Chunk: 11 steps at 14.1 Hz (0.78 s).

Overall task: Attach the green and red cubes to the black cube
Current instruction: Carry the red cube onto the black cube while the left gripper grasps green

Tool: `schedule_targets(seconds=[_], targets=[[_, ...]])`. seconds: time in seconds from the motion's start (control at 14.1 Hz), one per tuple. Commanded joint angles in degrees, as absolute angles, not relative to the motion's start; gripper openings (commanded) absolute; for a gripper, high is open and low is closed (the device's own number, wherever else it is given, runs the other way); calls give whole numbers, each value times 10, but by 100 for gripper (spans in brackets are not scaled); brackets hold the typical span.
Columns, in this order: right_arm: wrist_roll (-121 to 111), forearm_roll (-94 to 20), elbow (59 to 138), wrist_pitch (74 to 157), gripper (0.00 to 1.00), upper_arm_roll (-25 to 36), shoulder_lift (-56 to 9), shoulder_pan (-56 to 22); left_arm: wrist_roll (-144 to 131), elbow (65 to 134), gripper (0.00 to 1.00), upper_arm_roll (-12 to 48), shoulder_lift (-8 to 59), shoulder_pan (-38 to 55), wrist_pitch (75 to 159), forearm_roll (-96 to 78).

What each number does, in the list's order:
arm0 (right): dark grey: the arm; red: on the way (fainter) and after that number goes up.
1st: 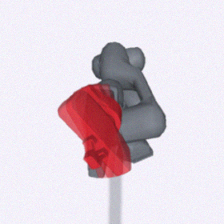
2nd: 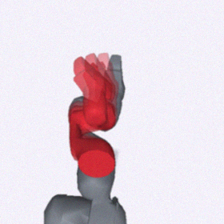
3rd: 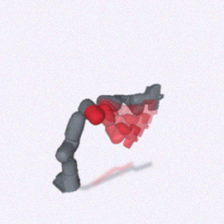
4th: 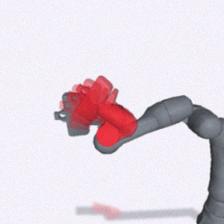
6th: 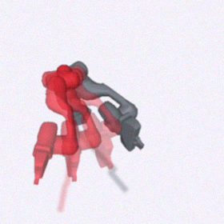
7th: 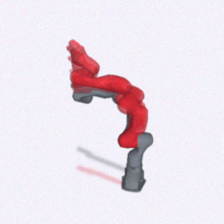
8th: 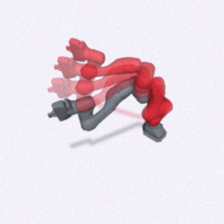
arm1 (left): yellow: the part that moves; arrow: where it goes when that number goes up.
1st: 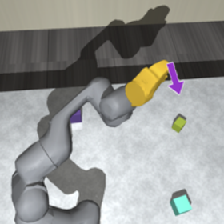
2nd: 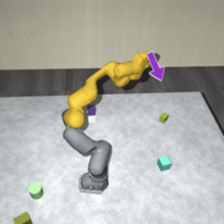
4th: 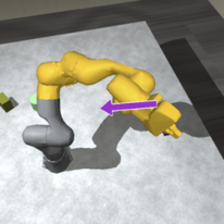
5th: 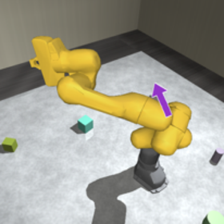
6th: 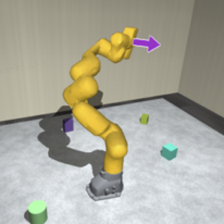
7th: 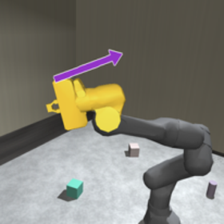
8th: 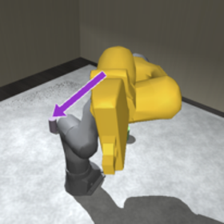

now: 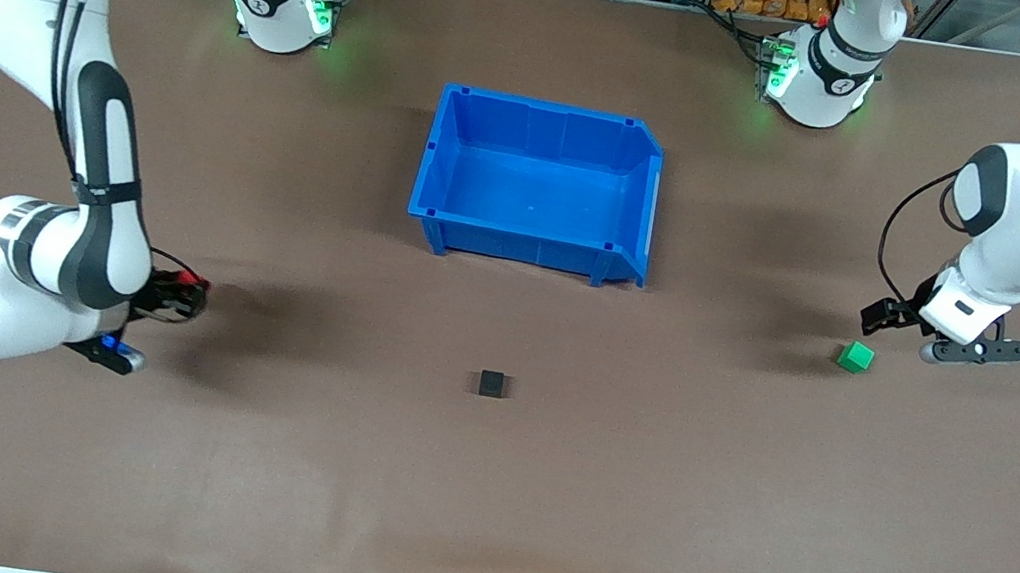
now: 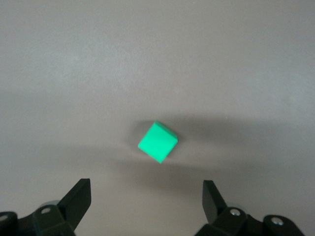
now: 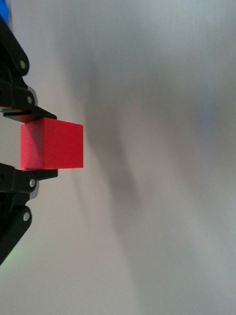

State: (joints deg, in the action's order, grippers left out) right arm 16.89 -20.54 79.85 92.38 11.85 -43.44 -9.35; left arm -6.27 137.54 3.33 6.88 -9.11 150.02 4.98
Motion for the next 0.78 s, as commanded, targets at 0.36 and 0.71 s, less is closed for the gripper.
schedule_targets(seconds=[0.36, 0.71], targets=[[588, -448, 795, 1067, 0, 120, -447, -212, 125, 1377, 100, 36, 122, -99, 1558, 51], [695, -561, 800, 1240, 0, 121, -501, -314, 213, 1371, 83, 36, 135, -106, 1561, 51]])
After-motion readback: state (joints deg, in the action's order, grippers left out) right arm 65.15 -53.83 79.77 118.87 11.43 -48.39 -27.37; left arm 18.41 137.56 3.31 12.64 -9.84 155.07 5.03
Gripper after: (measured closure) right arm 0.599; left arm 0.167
